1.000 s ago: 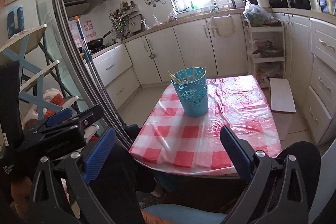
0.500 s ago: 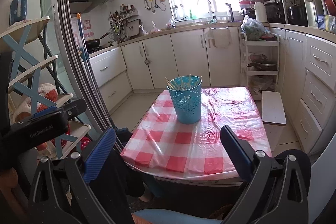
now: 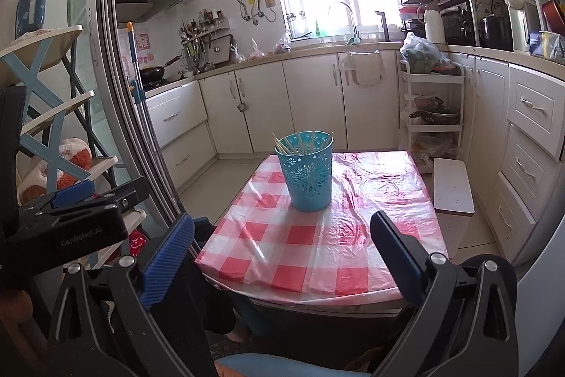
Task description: Organize utensils
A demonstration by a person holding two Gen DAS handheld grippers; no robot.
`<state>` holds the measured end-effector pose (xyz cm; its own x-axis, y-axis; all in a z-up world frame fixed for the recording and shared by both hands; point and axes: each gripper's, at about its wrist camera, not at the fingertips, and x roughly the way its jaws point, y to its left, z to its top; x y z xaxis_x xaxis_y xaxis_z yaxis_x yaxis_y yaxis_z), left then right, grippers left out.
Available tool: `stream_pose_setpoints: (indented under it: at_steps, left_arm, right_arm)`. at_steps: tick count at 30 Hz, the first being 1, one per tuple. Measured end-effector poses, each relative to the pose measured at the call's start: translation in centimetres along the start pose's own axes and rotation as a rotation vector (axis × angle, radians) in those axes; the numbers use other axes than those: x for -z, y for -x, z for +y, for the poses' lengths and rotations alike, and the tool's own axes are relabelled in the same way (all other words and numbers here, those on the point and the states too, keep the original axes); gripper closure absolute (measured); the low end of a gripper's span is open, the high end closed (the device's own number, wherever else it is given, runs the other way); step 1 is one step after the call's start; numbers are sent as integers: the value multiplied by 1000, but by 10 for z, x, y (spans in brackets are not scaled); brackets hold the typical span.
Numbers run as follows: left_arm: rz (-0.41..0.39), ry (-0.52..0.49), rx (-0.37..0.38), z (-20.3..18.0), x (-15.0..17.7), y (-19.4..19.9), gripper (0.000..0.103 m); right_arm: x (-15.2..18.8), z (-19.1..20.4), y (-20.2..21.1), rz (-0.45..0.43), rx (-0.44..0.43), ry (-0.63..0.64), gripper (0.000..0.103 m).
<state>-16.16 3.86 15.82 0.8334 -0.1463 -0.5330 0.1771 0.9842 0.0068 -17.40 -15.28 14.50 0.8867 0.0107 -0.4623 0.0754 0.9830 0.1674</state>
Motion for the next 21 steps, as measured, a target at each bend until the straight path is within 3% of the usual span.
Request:
stream_pose_setpoints:
  at_steps: [6, 13, 21]
  left_arm:
    - [15, -38, -10, -8, 3, 0, 8]
    - [50, 24, 72, 3, 6, -6, 8]
    - [26, -17, 15, 0, 9, -8, 8]
  right_arm:
    - [2, 0, 2, -2, 2, 2, 7]
    - [2, -3, 2, 5, 7, -6, 7]
    - [4, -5, 1, 2, 16, -7, 7]
